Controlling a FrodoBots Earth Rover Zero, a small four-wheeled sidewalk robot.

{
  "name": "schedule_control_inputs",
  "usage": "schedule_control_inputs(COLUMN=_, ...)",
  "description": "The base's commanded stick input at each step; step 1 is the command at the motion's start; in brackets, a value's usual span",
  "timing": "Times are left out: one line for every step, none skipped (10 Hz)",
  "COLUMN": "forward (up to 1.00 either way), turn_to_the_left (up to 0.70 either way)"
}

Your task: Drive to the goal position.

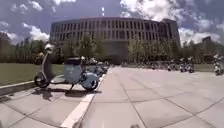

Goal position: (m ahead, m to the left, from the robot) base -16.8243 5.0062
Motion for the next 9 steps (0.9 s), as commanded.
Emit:
schedule_control_inputs(forward=0.04, turn_to_the_left=0.0)
schedule_control_inputs(forward=0.04, turn_to_the_left=0.0)
schedule_control_inputs(forward=0.04, turn_to_the_left=0.0)
schedule_control_inputs(forward=0.04, turn_to_the_left=0.0)
schedule_control_inputs(forward=0.04, turn_to_the_left=0.0)
schedule_control_inputs(forward=0.04, turn_to_the_left=0.0)
schedule_control_inputs(forward=0.04, turn_to_the_left=0.0)
schedule_control_inputs(forward=0.04, turn_to_the_left=0.0)
schedule_control_inputs(forward=0.04, turn_to_the_left=0.0)
